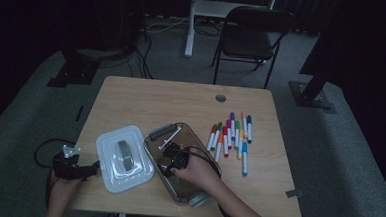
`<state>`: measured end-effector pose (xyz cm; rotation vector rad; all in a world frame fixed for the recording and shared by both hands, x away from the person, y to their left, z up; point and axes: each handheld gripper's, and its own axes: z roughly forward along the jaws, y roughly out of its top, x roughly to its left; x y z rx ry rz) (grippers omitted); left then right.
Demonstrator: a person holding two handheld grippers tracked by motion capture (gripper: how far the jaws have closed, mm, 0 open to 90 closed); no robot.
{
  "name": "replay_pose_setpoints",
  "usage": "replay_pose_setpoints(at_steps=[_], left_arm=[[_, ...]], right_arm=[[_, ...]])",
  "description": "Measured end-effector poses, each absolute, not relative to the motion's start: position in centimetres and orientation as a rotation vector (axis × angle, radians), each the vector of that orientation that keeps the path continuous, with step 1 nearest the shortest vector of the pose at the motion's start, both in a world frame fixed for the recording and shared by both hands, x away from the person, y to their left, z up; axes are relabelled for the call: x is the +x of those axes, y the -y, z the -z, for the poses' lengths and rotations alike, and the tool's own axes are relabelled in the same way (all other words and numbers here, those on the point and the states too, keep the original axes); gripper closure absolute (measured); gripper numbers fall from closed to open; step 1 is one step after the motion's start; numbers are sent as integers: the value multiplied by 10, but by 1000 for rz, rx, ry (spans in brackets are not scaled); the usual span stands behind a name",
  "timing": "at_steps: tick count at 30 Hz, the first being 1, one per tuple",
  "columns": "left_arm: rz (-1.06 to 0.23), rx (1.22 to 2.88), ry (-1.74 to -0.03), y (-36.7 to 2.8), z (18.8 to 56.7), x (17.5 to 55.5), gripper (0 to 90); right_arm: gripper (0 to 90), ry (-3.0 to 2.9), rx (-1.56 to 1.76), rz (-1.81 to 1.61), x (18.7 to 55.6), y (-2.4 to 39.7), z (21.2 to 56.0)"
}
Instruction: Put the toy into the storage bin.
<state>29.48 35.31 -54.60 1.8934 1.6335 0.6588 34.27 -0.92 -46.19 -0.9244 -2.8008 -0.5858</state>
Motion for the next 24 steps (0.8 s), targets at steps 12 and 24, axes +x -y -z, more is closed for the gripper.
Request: replay_pose_setpoints(at_steps=[12, 24], left_arm=[[-659, 1894, -1633, -353, 546, 295, 6], [-660, 1895, -1632, -353, 546, 295, 6]], right_arm=[[609, 2796, -950, 881, 336, 48, 427], [543, 2758, -1024, 1167, 332, 91, 412]])
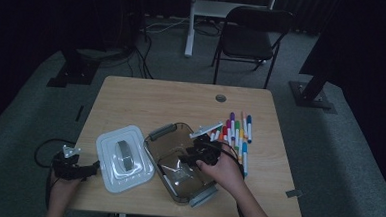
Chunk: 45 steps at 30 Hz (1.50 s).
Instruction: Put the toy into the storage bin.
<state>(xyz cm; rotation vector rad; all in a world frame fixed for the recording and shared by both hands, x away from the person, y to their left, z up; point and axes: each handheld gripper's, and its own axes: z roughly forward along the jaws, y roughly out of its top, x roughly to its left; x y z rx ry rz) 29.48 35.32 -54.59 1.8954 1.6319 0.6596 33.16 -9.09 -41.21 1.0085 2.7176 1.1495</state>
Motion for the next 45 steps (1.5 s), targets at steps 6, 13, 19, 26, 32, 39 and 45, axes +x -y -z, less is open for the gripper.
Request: replay_pose_setpoints(at_steps=[6, 13, 19, 26, 32, 39, 45], left_arm=[[-659, 1894, -1633, -353, 546, 295, 6], [-659, 1893, -1633, -353, 546, 295, 6], [-660, 1894, -1633, -353, 546, 295, 6], [-659, 1894, -1633, -353, 546, 295, 6], [-658, 1893, -1634, -353, 546, 295, 6], [-658, 1894, -1634, -353, 546, 295, 6], [-658, 1894, -1634, -353, 546, 295, 6]], right_arm=[[517, -2610, 1039, -1226, 332, 112, 404], [509, -2482, 1092, -1303, 340, 141, 399], [498, -2349, 1127, -1340, 347, 169, 397], [489, -2196, 1234, -1321, 360, 208, 400], [520, -2099, 1373, -1259, 379, 236, 415], [550, -2017, 1511, -1130, 405, 262, 440], [574, -1969, 1624, -1020, 432, 283, 465]])
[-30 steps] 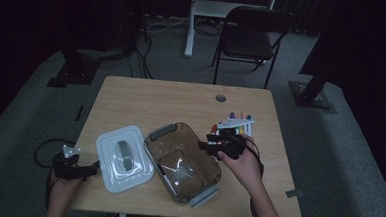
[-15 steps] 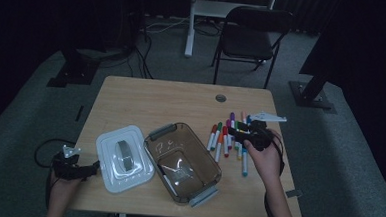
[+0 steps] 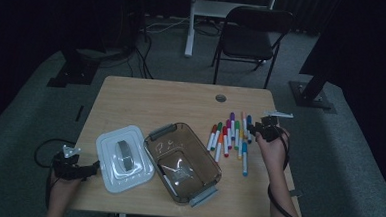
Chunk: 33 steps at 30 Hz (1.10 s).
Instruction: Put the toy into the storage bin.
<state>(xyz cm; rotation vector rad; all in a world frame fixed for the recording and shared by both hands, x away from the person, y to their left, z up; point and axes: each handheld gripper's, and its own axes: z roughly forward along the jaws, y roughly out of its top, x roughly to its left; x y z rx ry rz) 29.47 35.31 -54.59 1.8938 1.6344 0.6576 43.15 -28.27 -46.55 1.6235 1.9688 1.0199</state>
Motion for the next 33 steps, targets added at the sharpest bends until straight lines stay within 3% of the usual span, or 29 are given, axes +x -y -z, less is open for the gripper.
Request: replay_pose_setpoints(at_steps=[20, 33], left_arm=[[-658, 1891, -1638, -353, 546, 294, 7], [-658, 1891, -1638, -353, 546, 294, 6]], right_arm=[[609, -1931, 1848, -893, 480, 298, 521], [716, -1902, 1905, -777, 486, 309, 527]])
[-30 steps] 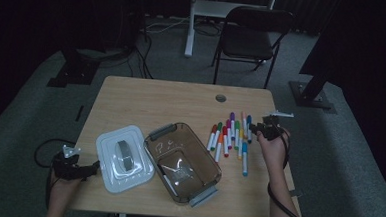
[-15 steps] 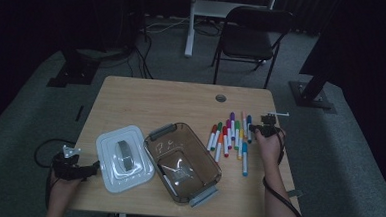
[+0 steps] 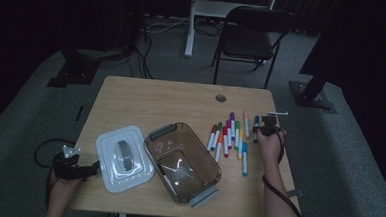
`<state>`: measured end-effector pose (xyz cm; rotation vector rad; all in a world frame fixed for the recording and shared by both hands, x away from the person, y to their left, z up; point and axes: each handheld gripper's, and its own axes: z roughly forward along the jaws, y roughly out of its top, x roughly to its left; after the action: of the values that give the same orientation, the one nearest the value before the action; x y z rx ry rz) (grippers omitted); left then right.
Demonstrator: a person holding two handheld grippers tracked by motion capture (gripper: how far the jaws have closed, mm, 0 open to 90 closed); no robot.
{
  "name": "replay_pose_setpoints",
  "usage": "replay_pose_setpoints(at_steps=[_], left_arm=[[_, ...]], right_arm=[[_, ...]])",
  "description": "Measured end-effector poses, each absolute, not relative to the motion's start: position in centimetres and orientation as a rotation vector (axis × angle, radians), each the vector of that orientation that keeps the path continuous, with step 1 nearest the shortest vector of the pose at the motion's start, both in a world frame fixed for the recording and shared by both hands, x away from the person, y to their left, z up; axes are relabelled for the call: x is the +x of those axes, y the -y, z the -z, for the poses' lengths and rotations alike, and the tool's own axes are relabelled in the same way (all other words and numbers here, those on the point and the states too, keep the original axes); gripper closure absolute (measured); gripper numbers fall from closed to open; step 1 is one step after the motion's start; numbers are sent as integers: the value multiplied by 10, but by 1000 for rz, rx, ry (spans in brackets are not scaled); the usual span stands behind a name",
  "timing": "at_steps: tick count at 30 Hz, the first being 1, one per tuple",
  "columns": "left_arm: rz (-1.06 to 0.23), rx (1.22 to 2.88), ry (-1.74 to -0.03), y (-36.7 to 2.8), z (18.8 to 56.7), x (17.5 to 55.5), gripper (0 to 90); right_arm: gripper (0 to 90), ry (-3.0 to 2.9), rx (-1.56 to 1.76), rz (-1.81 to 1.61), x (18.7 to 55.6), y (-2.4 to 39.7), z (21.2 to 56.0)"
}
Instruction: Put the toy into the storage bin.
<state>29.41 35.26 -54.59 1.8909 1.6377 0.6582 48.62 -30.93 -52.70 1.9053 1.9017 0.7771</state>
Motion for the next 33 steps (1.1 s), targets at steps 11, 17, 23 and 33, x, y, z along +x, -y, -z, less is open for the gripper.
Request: replay_pose_setpoints(at_steps=[11, 17, 23, 33], left_arm=[[-658, 1891, -1638, -353, 546, 294, 6], [-658, 1891, -1638, -353, 546, 294, 6], [-658, 1891, -1638, -353, 546, 294, 6], [-658, 1891, -1637, -353, 546, 294, 6]], right_arm=[[768, -1860, 1979, -793, 482, 317, 525], [768, -1840, 1995, -859, 476, 322, 518], [768, -1834, 1970, -896, 469, 322, 505], [768, -1898, 1785, -1077, 436, 290, 449]])
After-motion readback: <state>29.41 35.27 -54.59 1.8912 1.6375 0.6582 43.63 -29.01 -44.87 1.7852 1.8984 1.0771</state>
